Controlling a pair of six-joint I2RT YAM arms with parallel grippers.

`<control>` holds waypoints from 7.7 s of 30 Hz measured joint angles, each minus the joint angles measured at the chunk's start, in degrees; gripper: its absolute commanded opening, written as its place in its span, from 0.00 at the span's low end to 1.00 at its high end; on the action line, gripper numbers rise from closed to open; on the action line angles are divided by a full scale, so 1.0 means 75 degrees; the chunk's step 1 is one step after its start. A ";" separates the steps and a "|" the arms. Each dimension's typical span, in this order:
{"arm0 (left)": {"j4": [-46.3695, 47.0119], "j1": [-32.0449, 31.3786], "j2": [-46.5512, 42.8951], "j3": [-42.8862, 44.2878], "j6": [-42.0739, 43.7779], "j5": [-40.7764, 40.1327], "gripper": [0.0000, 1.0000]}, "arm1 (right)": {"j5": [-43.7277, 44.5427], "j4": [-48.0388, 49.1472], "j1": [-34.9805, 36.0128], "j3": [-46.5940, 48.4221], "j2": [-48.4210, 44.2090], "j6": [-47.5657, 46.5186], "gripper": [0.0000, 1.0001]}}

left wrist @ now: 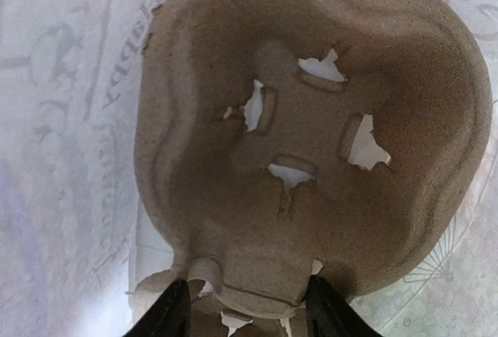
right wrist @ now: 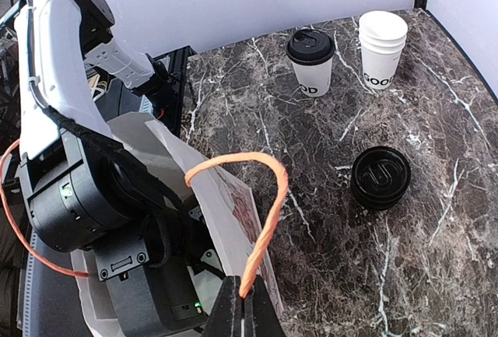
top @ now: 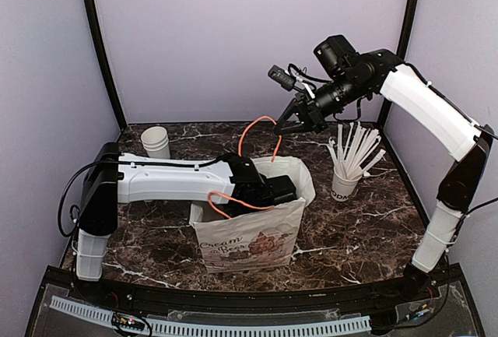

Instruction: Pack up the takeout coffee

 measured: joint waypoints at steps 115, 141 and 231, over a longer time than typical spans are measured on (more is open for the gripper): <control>0.1947 0.2285 -0.3290 0.0726 -0.0187 0.2092 0.00 | 0.1641 0.0519 0.3727 -0.0991 -0.0376 -0.0437 0.00; 0.1303 0.2299 -0.2463 0.4456 -0.0192 0.1664 0.00 | 0.2151 0.0734 0.2745 0.1160 -0.0711 -0.1099 0.00; 0.0280 0.2299 -0.2812 0.4409 -0.0455 0.0286 0.99 | 0.2938 -0.0612 0.3115 0.2302 0.0017 -0.2888 0.74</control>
